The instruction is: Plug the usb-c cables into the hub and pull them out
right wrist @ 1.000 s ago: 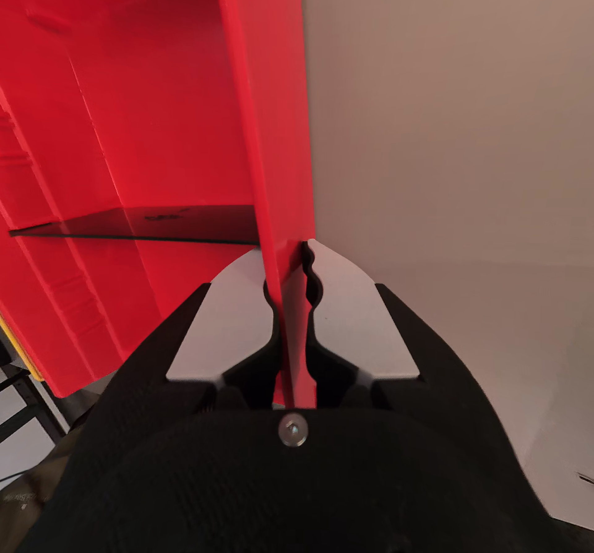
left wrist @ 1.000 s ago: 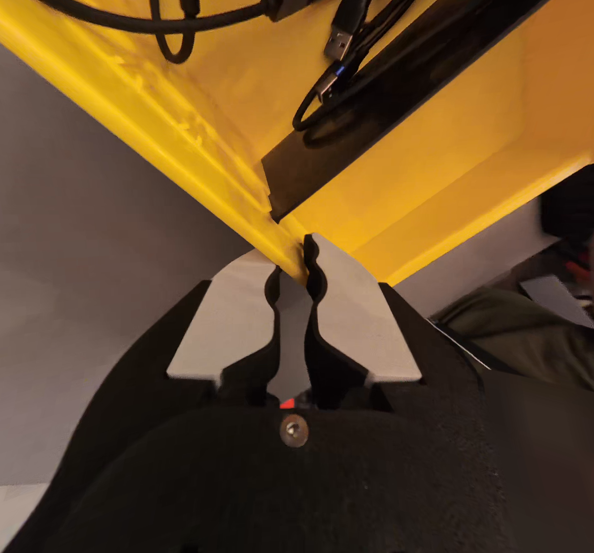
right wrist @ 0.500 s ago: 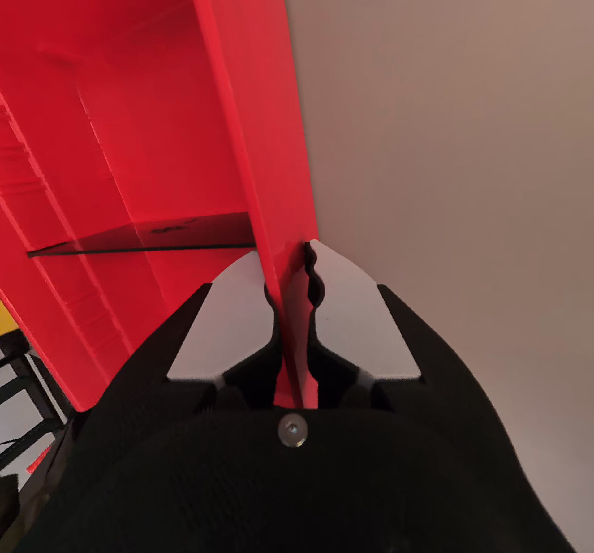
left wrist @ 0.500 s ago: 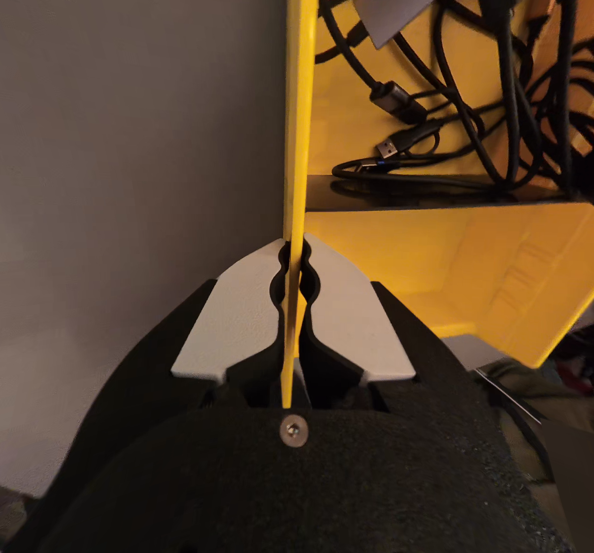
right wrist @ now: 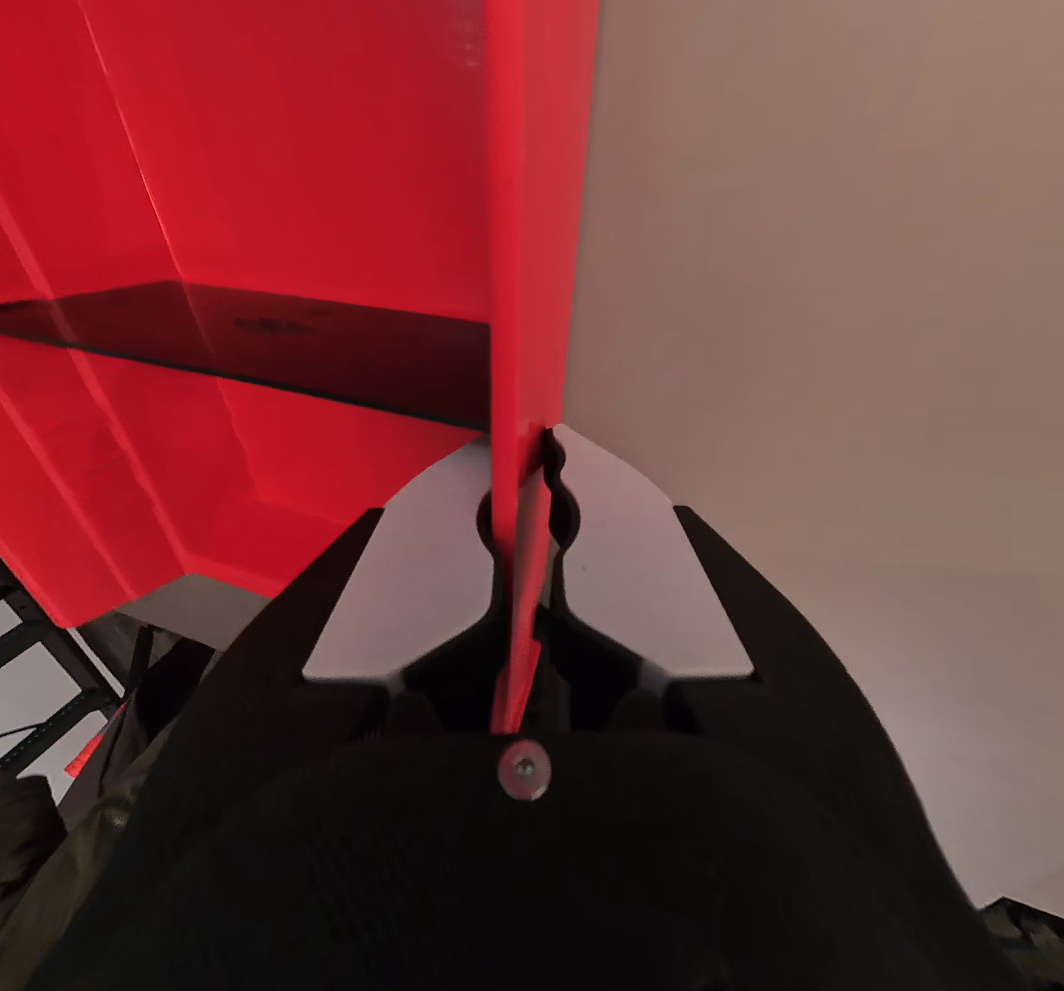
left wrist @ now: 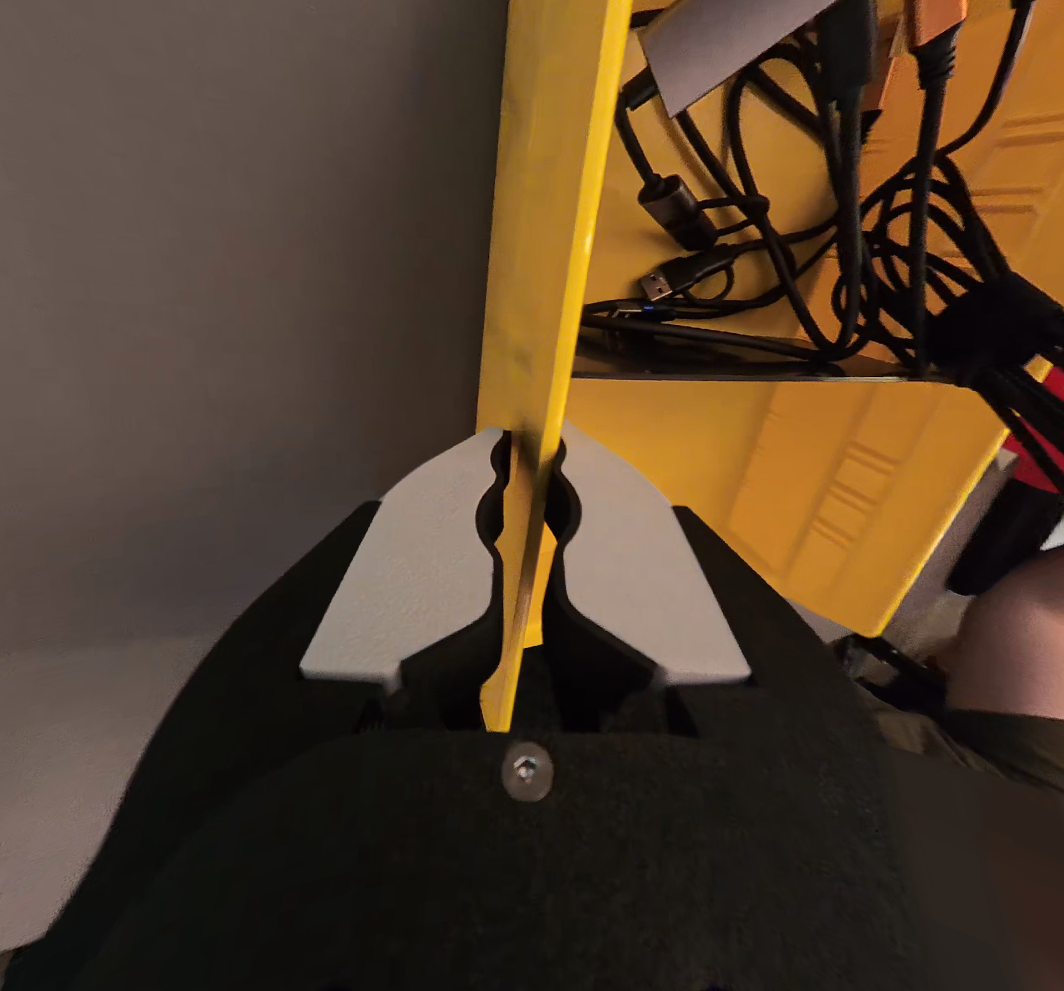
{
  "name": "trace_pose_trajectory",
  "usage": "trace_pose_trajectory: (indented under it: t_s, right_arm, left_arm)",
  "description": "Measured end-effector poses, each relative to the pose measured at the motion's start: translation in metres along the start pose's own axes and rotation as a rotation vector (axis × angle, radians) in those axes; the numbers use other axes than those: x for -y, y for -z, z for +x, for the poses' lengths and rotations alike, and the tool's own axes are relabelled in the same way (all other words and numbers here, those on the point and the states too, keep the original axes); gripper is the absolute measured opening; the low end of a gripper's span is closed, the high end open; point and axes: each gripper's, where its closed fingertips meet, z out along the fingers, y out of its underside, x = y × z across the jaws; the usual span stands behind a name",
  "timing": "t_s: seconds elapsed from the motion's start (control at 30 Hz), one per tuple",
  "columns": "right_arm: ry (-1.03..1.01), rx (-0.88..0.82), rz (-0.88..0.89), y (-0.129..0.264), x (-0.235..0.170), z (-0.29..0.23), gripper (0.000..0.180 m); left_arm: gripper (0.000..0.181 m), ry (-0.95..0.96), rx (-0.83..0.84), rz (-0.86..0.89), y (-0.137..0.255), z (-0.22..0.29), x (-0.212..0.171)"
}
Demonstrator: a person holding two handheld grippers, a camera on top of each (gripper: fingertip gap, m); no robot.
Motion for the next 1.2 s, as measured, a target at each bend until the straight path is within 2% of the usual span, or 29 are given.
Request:
trace_pose_trajectory:
  t_s: [0.13,0.33,0.77,1.2]
  right_arm:
    - [0.033,0.009,-0.051,-0.001,-0.010,-0.004,0.012]
    - [0.022,0.034,-0.023,0.000,-0.003,0.000,0.012]
    - [0.034,0.073,-0.018,0.001,-0.001,0.002,0.014]
    - [-0.013,0.096,-0.011,0.007,-0.008,0.018,0.016]
  left_arm:
    - [0.010,0.010,-0.028,0.012,0.001,0.002,-0.009]
    - [0.010,0.018,-0.031,-0.004,-0.001,0.006,-0.012]
    - [0.017,0.100,-0.199,0.096,-0.007,0.021,0.021]
    - [0.017,0.157,-0.169,0.151,-0.001,0.007,0.017]
